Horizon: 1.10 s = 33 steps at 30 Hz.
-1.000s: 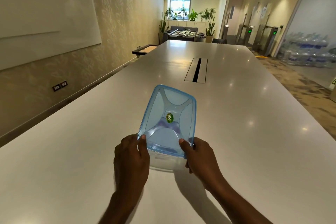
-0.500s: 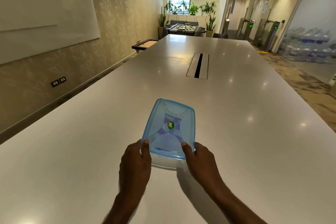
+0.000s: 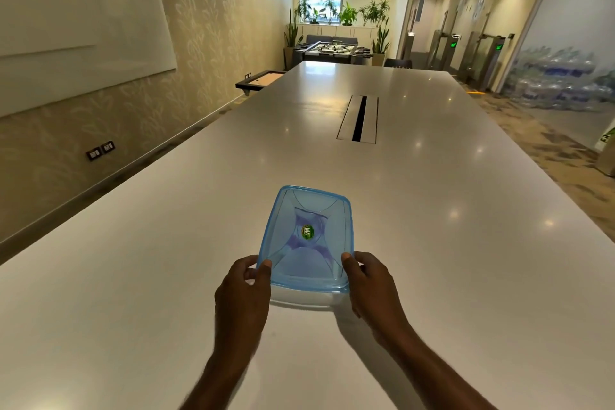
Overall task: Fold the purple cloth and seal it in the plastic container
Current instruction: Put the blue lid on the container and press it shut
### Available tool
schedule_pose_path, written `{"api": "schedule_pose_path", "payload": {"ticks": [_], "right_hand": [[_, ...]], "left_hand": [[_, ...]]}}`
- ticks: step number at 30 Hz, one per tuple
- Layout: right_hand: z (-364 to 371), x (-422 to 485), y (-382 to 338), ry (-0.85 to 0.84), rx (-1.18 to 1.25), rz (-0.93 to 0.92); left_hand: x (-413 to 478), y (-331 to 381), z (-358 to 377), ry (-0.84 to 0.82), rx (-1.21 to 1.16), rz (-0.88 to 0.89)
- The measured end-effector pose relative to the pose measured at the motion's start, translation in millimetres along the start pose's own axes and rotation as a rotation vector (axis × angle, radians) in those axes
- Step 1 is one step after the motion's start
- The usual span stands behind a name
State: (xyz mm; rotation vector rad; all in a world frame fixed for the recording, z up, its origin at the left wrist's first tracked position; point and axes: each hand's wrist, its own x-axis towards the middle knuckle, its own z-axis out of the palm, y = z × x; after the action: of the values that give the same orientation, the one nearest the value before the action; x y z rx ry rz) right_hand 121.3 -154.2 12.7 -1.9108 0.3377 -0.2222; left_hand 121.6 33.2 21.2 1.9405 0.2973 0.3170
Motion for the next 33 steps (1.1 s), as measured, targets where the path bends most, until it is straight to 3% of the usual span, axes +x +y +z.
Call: {"api": "schedule_pose_path", "payload": {"ticks": [8,11,14,23,28,33], "right_hand": [[-3.5,5.0,1.3,0.043,0.094,0.037],[-5.5,6.9,-1.0,-0.003,0.103,0.093],[-8.3,10.1,-3.2,-0.082,0.275,0.223],[-11.7,13.5,-0.4,-0.17,0.35,0.284],[-9.6,15.1,3.8,-0.142,0.311,0.23],[-10.5,15.7,4.6,-0.154,0.293,0.218]], "left_hand": [[18.6,1.7,-1.2,-0.196,-0.277,-0.184],[17.4,0.2,1.8,-0.221,-0.339,-0.211],[14.8,-1.2,3.5,-0.196,-0.343,-0.183],[25.8,2.2,5.9,-0.061,-0.124,-0.128],[78.3,20.2,14.0,-0.096,0.164,-0.042],[136.8,56.5,49.9,-0.197,0.179,0.081]]}}
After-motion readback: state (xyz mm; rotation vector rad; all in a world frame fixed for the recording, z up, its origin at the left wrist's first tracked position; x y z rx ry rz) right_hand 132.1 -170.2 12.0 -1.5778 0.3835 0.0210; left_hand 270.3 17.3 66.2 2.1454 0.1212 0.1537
